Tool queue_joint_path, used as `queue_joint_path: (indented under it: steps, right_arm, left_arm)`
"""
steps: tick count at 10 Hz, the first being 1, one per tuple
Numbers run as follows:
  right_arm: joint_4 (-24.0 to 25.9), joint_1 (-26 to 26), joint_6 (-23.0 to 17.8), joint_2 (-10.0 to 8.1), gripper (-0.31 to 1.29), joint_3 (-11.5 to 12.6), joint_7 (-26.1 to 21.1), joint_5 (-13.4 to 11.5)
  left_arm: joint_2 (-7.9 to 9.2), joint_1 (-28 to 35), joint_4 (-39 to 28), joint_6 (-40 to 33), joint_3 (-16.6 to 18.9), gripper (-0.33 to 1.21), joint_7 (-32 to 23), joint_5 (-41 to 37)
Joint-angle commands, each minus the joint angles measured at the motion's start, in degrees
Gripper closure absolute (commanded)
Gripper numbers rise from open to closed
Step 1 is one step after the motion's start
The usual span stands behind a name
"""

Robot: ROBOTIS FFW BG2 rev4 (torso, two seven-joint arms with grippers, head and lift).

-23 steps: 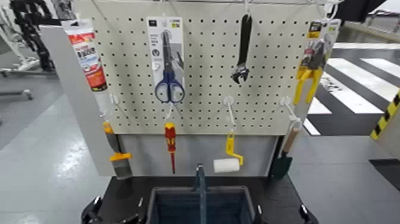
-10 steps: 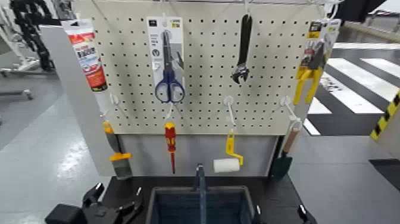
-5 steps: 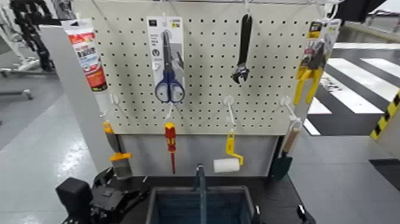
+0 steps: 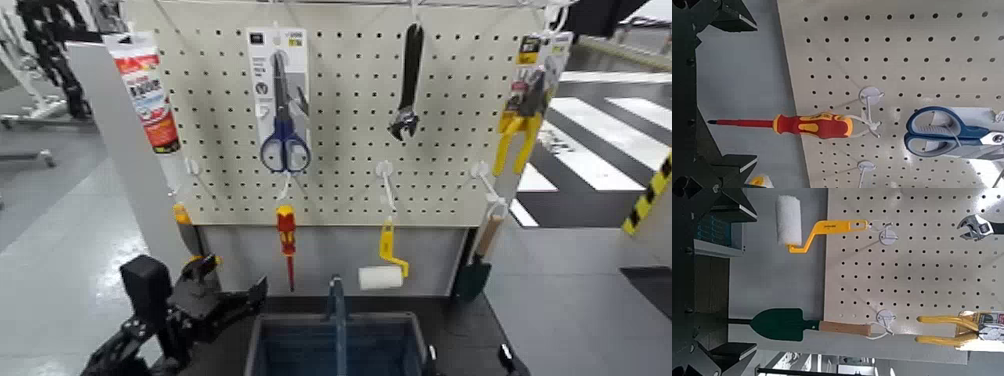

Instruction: Put the red screwdriver into the crate.

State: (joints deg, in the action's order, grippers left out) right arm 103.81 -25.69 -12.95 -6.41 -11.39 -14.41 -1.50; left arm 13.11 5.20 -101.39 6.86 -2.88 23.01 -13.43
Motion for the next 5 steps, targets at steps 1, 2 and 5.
queue_joint_path:
  steps: [1,2,5]
  right_arm:
    - [-0.09,0.02,0.03,-0.01,0.15,-0.04,0.0,0.09]
    - [-0.09,0.02,0.03,-0.01,0.15,-0.13,0.0,0.18]
    - [-0.18,0.2,-0.06,-0.01,0.14,-0.3,0.0,0.44]
  left_arm:
    - [1.21,-3.88,1.37,1.49,-1.34,0.11,2.48,-0.28]
    - [1.83,-5.55,1.89,2.37,-2.04,0.11,3.71,-0.81]
    - [2.97,-9.94,4.18,4.83,-3.89,0.11,7.58,-3.71]
